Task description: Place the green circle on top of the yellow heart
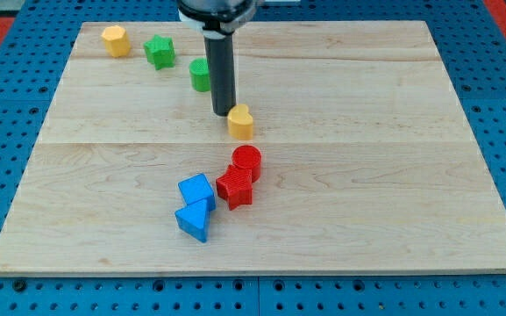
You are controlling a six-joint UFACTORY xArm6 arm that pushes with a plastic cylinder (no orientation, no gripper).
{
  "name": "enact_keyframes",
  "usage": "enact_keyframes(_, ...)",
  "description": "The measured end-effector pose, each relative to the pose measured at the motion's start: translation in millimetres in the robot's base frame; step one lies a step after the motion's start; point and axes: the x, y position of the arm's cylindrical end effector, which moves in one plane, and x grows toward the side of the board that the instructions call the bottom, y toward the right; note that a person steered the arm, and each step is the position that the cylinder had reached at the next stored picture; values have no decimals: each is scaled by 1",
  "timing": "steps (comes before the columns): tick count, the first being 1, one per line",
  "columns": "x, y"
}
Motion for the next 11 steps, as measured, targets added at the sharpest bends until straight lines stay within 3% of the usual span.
enact_keyframes(1,-35,-20)
enact_keyframes(3,-21,-75)
enact_keyframes(5,-99,-101)
enact_keyframes(6,-107,-88)
enact_keyframes(8,-91,-22)
enact_keyframes(11,-72,-37)
